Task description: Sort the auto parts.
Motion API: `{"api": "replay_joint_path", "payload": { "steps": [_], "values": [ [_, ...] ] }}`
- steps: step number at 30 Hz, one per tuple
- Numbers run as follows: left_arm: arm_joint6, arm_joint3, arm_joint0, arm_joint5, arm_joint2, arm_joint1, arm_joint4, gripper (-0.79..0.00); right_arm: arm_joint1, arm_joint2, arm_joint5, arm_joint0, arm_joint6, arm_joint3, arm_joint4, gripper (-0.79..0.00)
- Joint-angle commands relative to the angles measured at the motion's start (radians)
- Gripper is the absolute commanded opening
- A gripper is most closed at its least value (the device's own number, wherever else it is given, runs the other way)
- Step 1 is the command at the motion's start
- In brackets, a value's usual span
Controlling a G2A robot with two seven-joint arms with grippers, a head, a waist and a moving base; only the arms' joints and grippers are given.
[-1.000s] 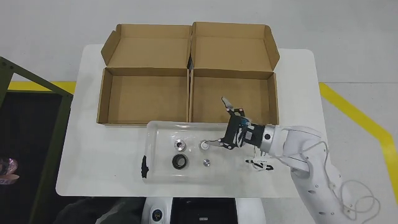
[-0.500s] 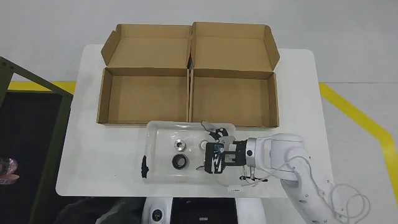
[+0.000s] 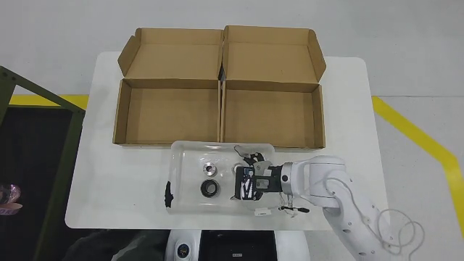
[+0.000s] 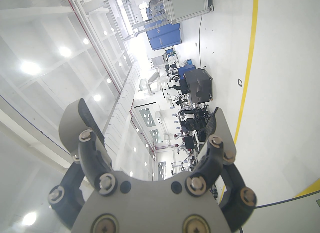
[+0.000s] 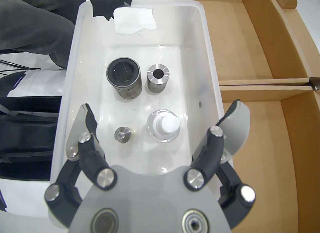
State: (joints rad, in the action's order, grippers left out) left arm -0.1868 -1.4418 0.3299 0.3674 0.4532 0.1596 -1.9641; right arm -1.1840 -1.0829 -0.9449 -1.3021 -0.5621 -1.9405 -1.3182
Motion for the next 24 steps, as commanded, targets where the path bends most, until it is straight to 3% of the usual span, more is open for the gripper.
{"api": "replay_joint_path", "payload": {
  "steps": [1,10,13,14,18,19,21,24],
  "values": [
    [0.0,0.0,0.0,0.0,0.0,0.0,0.0,0.0,0.001,0.004,0.008,0.007,-0.008,0.014,0.008,0.0],
    [0.0,0.0,0.0,0.0,0.0,0.0,0.0,0.0,0.004,0.03,0.04,0.041,-0.043,0.071,0.043,-0.006],
    [0.0,0.0,0.0,0.0,0.0,0.0,0.0,0.0,0.005,0.037,0.05,0.05,-0.047,0.084,0.048,-0.086],
    [0.0,0.0,0.0,0.0,0.0,0.0,0.0,0.0,0.005,0.039,0.053,0.052,-0.047,0.089,0.048,-0.16],
    [0.0,0.0,0.0,0.0,0.0,0.0,0.0,0.0,0.007,0.054,0.052,0.065,-0.049,0.102,0.042,-0.317],
    [0.0,0.0,0.0,0.0,0.0,0.0,0.0,0.0,0.007,0.056,0.055,0.068,-0.05,0.106,0.039,-0.403],
    [0.0,0.0,0.0,0.0,0.0,0.0,0.0,0.0,0.008,0.062,0.059,0.073,-0.048,0.111,0.036,-0.443],
    [0.0,0.0,0.0,0.0,0.0,0.0,0.0,0.0,0.01,0.068,0.061,0.079,-0.046,0.114,0.032,-0.606]
  ]
}}
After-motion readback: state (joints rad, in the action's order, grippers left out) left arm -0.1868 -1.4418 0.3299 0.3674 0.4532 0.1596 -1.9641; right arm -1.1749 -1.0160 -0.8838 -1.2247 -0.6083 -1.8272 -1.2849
